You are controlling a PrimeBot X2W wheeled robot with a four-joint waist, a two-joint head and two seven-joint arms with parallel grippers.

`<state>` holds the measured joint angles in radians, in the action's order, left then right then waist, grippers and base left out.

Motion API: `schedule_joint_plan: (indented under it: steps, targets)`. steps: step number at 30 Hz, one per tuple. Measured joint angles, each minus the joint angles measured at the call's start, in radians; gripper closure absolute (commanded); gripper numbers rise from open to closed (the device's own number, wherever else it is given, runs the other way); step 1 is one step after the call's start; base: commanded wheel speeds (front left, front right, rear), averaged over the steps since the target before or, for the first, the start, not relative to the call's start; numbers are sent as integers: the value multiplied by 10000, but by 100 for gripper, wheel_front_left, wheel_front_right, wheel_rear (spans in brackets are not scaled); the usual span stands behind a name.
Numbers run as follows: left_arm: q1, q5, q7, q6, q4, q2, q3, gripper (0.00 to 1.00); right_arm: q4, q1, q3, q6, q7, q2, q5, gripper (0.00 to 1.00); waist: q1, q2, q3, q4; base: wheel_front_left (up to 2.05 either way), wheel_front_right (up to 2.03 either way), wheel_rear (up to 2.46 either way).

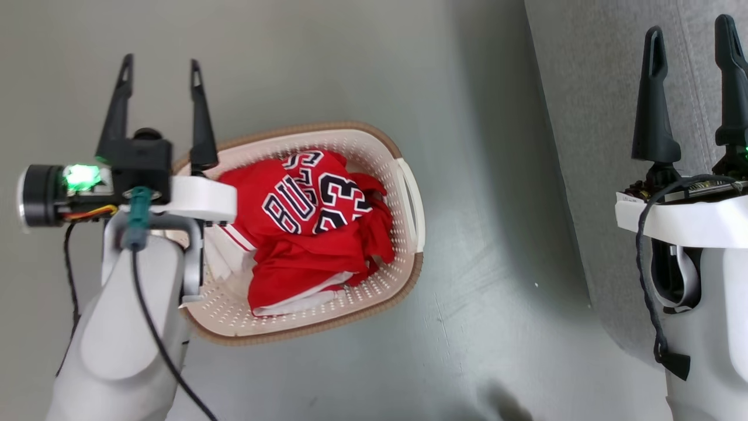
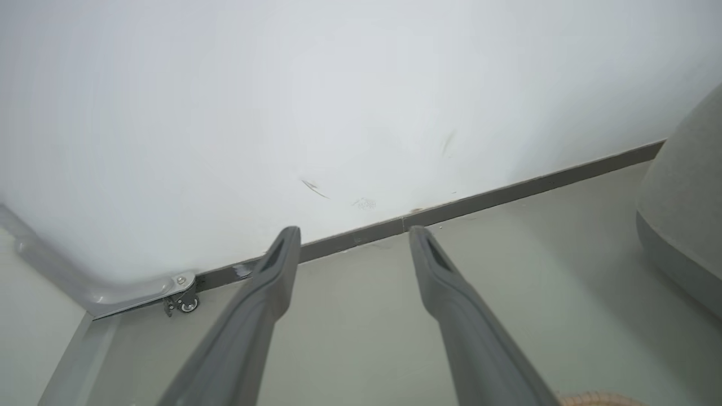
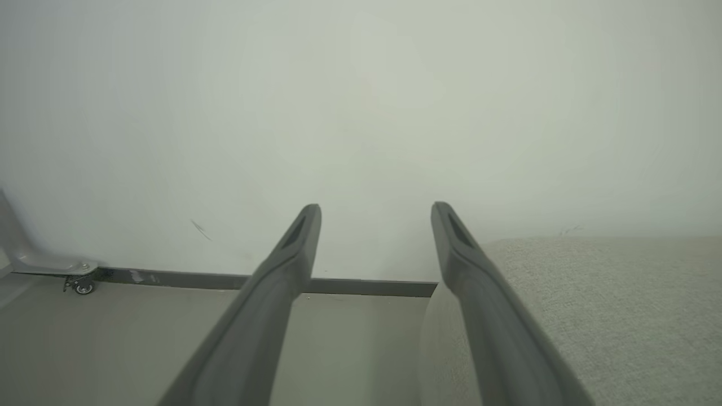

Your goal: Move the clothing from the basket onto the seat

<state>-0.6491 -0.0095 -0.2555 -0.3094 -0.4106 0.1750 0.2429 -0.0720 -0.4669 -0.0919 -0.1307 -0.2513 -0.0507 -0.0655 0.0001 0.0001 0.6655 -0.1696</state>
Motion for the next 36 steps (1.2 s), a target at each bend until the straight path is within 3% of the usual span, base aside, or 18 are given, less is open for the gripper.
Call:
schedule_joint_plan:
  steps: [19,36]
  targets:
    - [1997,-819,0,-422,1599,42,-940,0,-456,526,15,0,-10,-232,222,0,-1,0,-1814,637,0,0,0]
    - [4170,-1367,0,-326,2370,-194,-1271,0,-1066,2171,-56,0,-10,-211,395,0,-1,0,-3828,1132,0,0,0]
